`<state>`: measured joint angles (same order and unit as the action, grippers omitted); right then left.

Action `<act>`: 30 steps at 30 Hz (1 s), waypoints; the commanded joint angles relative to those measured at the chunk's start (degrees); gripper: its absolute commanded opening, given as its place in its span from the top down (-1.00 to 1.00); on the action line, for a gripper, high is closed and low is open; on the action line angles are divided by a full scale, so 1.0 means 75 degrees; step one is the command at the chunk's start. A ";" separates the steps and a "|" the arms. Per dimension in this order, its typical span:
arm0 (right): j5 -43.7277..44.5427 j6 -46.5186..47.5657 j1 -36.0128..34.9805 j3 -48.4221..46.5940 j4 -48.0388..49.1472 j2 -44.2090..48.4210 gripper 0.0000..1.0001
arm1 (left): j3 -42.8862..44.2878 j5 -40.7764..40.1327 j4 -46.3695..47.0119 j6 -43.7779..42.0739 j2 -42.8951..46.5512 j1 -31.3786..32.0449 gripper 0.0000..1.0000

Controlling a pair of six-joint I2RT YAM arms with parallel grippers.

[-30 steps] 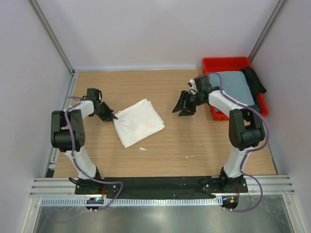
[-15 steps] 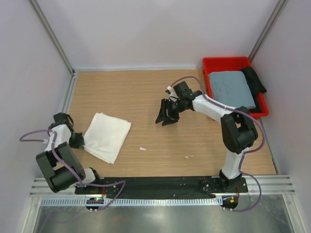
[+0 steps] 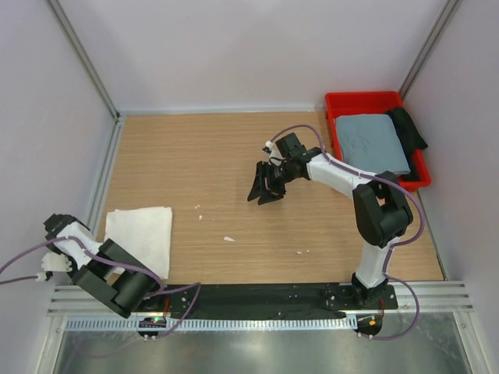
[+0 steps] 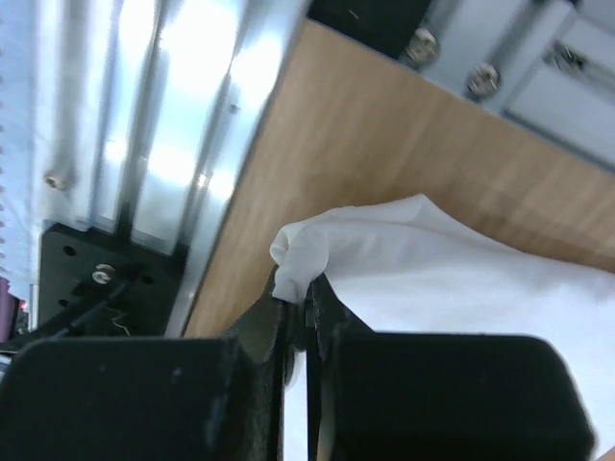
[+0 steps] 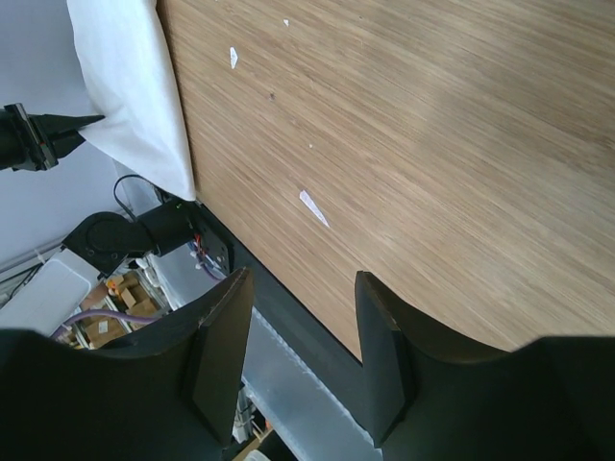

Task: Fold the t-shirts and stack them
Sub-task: Neatly place the folded tshirt to the corner, then reset both grippers

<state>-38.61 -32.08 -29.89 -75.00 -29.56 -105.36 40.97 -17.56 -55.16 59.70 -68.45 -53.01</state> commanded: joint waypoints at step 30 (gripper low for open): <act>-0.0254 -0.0012 -0.0069 0.0227 0.0274 0.0045 -0.04 | 0.2515 -0.0751 -0.1399 -0.0308 -0.0378 0.0329 -0.78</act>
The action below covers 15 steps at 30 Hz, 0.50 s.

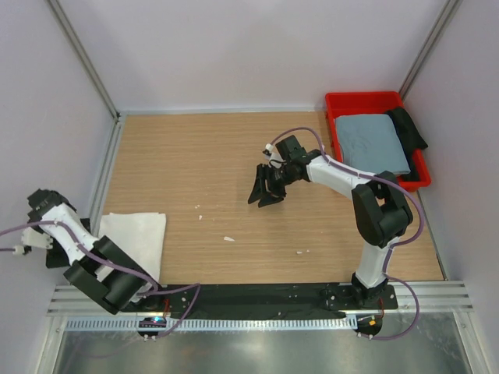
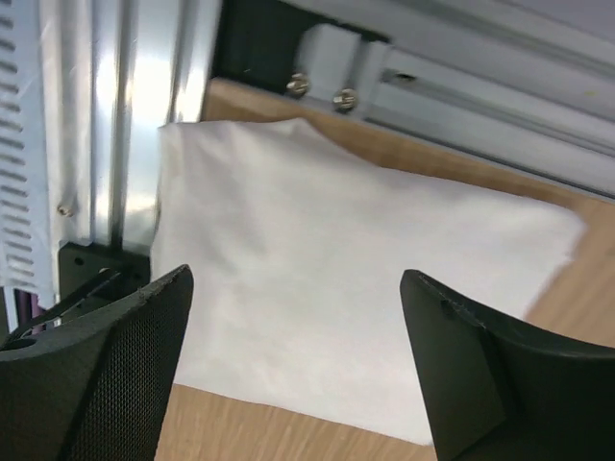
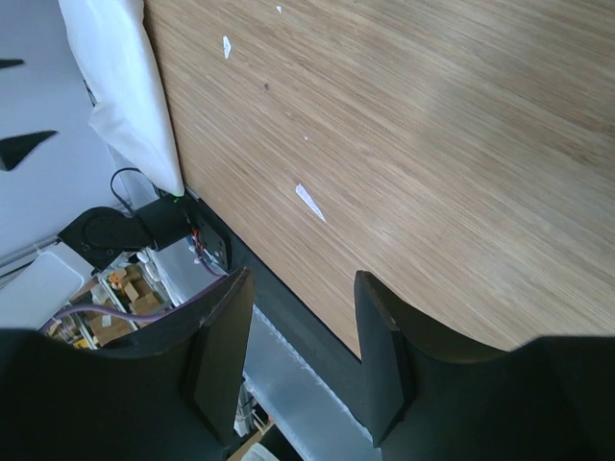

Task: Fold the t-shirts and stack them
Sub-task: Reset both grippers

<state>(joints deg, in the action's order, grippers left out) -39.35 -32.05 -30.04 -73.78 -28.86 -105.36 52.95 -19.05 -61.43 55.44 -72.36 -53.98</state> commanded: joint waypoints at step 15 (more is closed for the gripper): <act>0.0676 0.0067 -0.0026 0.0494 -0.0195 0.0910 -0.13 | 0.4340 -0.1573 0.0034 0.0473 -0.2374 1.1189 -0.99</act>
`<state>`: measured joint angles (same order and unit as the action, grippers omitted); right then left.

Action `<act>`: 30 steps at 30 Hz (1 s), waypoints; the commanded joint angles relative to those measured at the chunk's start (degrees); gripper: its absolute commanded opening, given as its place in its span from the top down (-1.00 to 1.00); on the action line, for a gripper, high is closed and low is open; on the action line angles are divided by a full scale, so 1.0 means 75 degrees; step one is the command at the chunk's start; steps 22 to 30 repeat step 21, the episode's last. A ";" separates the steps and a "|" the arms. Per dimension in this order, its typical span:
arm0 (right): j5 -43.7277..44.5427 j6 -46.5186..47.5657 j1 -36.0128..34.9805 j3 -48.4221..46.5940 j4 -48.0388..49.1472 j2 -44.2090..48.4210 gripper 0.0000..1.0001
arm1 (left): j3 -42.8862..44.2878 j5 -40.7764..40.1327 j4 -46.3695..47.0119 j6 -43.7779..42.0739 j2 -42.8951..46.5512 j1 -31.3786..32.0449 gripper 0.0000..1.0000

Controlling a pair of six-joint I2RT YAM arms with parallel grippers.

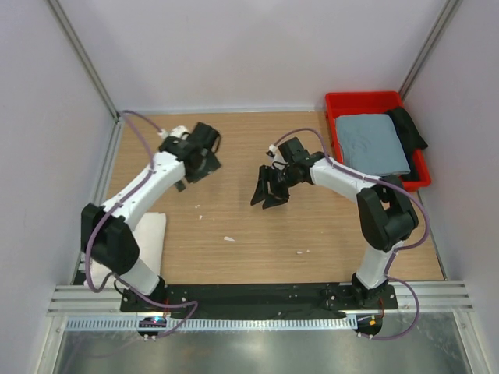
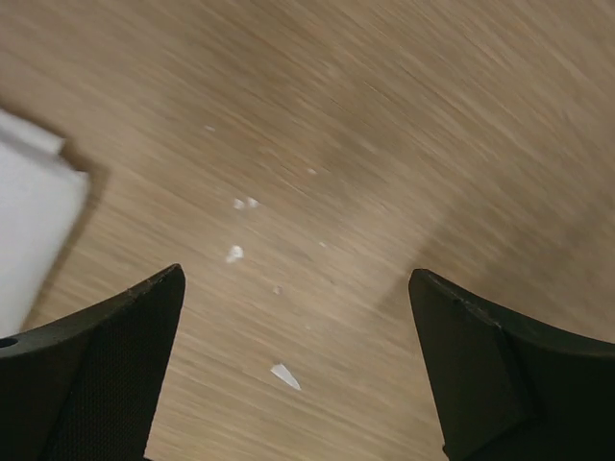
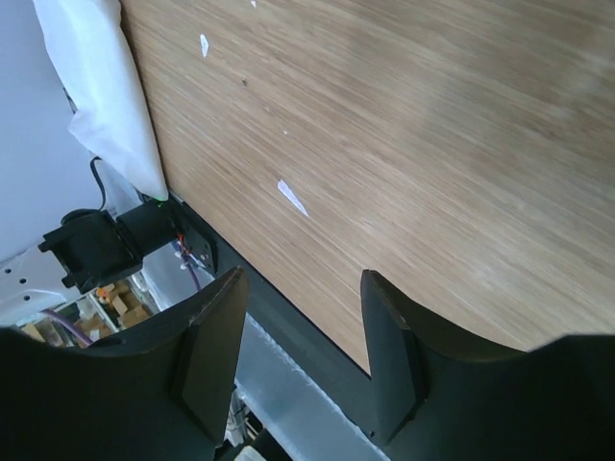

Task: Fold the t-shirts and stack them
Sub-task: Reset both grippers

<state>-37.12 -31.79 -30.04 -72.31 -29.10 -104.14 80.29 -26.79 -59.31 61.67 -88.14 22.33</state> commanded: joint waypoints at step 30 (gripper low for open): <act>0.2100 -0.7359 -0.0061 1.0258 0.7430 0.9751 -1.00 | -0.7607 0.6792 0.7870 0.0201 0.7611 0.1818 -0.99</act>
